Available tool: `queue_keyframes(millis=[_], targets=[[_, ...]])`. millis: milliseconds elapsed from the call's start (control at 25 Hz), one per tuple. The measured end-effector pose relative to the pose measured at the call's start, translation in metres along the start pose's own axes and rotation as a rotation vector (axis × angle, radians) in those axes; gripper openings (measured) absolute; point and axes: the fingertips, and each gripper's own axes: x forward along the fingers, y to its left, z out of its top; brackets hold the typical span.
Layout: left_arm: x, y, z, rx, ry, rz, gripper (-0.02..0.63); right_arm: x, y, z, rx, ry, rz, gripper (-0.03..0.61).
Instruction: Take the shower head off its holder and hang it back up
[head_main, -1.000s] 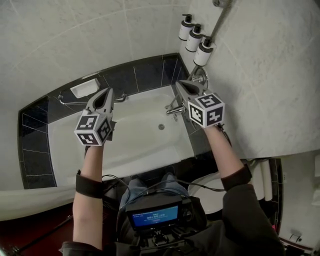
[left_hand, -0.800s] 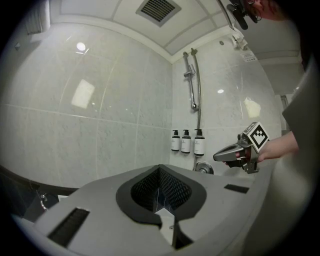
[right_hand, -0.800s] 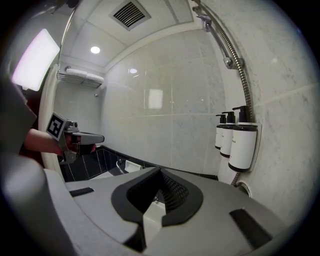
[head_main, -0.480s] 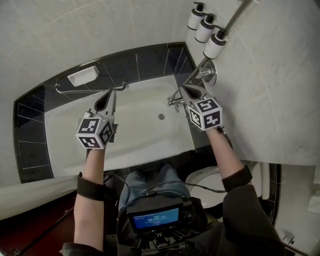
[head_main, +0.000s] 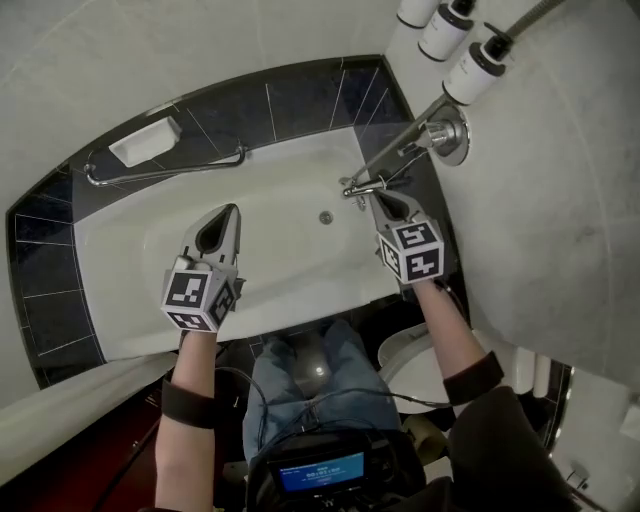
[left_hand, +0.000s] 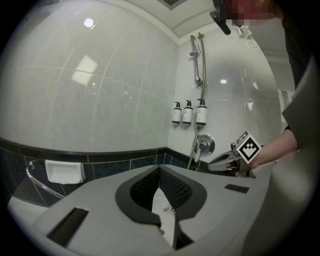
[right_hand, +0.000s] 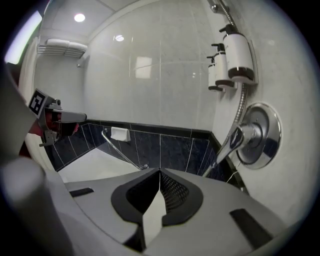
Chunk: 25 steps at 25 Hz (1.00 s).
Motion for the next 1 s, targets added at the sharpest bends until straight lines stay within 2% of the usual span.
queue_keyframes(millis=[240, 440, 680, 760, 920, 1000], targets=[[0.06, -0.003, -0.085, -0.019, 0.07, -0.062, 0.056, 0.05, -0.002, -0.069, 0.06, 0.036, -0.019, 0.026], [0.115, -0.013, -0.141, -0.018, 0.113, -0.13, 0.154, 0.088, -0.012, -0.12, 0.095, 0.042, -0.048, 0.026], [0.16, -0.023, -0.193, 0.007, 0.108, -0.19, 0.208, 0.142, -0.023, -0.215, 0.129, 0.12, -0.081, 0.037], [0.168, -0.024, -0.206, 0.024, 0.096, -0.204, 0.207, 0.163, -0.03, -0.247, 0.152, 0.145, -0.108, 0.042], [0.175, -0.015, -0.219, -0.016, 0.05, -0.184, 0.207, 0.209, -0.042, -0.301, 0.181, 0.182, -0.144, 0.145], [0.174, -0.008, -0.226, -0.055, 0.018, -0.163, 0.184, 0.232, -0.045, -0.317, 0.187, 0.18, -0.149, 0.169]])
